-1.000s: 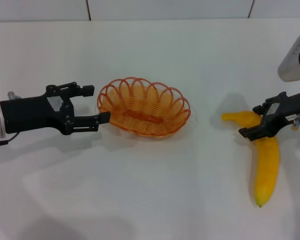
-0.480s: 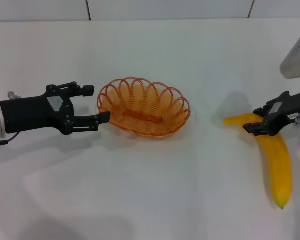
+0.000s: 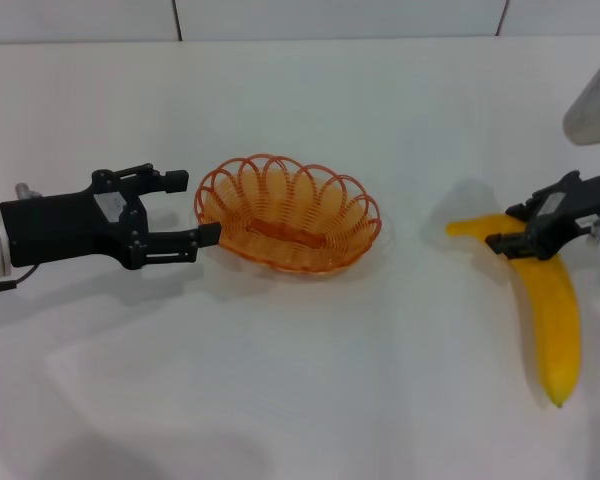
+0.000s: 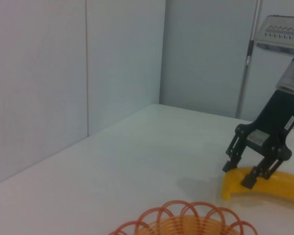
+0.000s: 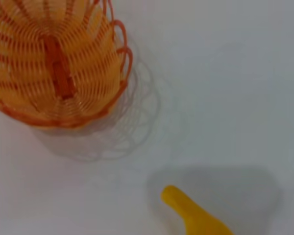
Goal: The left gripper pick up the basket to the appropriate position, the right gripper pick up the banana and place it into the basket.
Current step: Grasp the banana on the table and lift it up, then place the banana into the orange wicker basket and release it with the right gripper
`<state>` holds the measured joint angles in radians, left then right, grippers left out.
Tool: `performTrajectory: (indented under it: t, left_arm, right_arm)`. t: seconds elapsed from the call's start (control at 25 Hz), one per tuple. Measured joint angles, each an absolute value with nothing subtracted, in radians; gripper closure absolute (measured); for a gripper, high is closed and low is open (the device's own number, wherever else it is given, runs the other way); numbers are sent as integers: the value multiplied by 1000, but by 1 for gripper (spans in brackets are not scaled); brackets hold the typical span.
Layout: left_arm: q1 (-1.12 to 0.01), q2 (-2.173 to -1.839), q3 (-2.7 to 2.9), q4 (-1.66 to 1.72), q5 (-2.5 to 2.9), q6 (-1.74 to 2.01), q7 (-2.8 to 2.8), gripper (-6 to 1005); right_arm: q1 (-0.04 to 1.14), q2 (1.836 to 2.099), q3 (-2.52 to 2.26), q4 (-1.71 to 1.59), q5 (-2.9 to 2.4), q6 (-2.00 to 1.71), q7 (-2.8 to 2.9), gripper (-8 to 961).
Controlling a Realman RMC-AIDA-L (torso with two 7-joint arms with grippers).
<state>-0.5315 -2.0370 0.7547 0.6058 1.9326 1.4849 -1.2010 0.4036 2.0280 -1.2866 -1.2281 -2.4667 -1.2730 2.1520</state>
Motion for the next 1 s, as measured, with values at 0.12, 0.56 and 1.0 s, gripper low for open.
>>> performTrajectory:
  t: [0.12,0.56,1.0]
  left_arm:
    - [-531,-2038,755,606,1929,1485,-1201,118]
    - [-521,-2038,744,604,1923,1485,-1196,118]
    - [-477,-2034,744,608,1875,1494,-1147,118]
  right_arm:
    - [403,2028,-1268,-1239,-2454,-1273,2145,471]
    - [412,2028,-1268,-1260,-2364,-1270,2085,464]
    - [437,2031,-1285,-1260,-2308,-1273,2044,457]
